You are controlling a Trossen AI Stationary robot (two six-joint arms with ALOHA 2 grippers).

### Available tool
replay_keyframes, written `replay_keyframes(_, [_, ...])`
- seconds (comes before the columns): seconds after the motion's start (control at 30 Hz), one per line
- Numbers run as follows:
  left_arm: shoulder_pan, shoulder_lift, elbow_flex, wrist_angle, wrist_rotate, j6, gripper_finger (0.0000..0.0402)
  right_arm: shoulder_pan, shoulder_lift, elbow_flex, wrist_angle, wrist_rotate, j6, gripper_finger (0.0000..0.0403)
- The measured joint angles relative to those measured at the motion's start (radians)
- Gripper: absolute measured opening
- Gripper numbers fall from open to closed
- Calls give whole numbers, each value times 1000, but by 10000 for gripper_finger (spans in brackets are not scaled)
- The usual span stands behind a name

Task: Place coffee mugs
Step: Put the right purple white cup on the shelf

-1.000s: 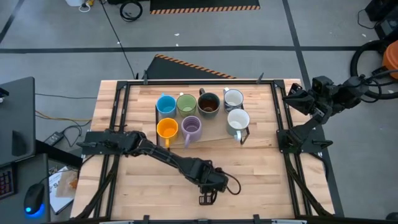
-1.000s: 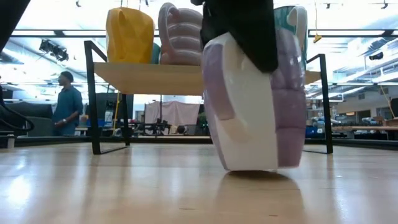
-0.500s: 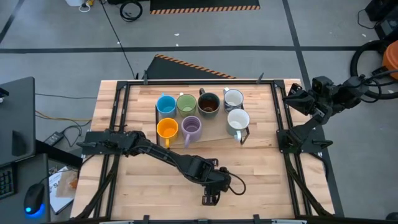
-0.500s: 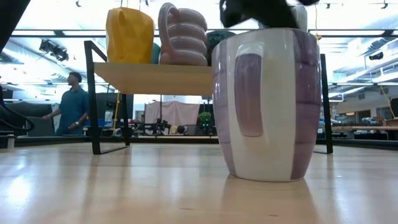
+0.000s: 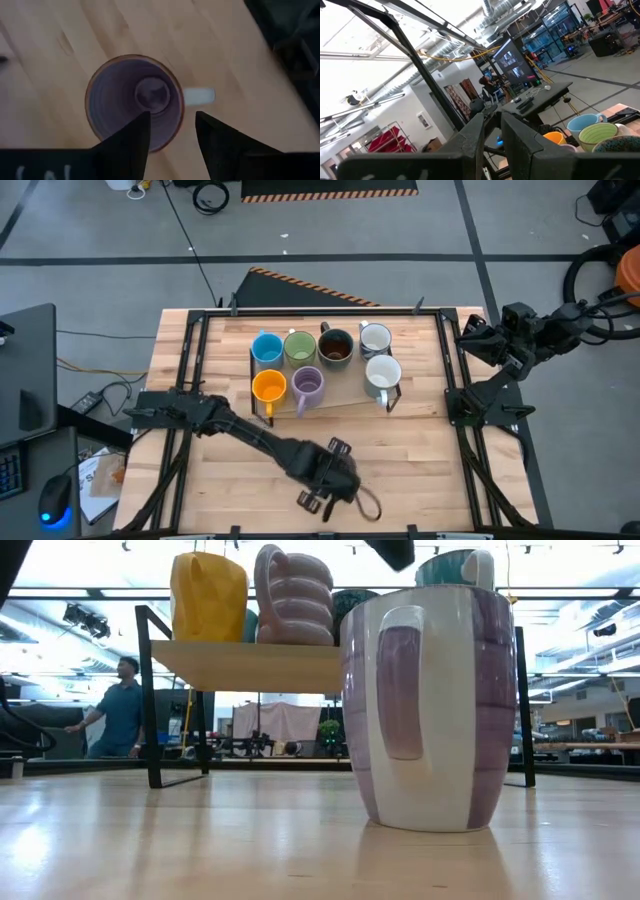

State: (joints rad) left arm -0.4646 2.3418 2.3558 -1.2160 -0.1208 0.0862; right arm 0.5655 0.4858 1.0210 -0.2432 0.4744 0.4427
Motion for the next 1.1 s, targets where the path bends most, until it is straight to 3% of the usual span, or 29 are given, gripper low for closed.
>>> replay_keyframes(0.2, [-61,1,0,0,-66,204,163,0,0,0,0,0,0,73])
replay_keyframes(0.47, [-39,9,-40,-8,-83,144,153,0,0,0,-3,0,0,73])
replay_keyframes(0.73, [-26,17,-39,12,-32,214,127,0,0,0,-3,-1,3,73])
replay_keyframes(1.1, [0,52,-41,14,-27,214,125,0,0,0,-3,-1,3,73])
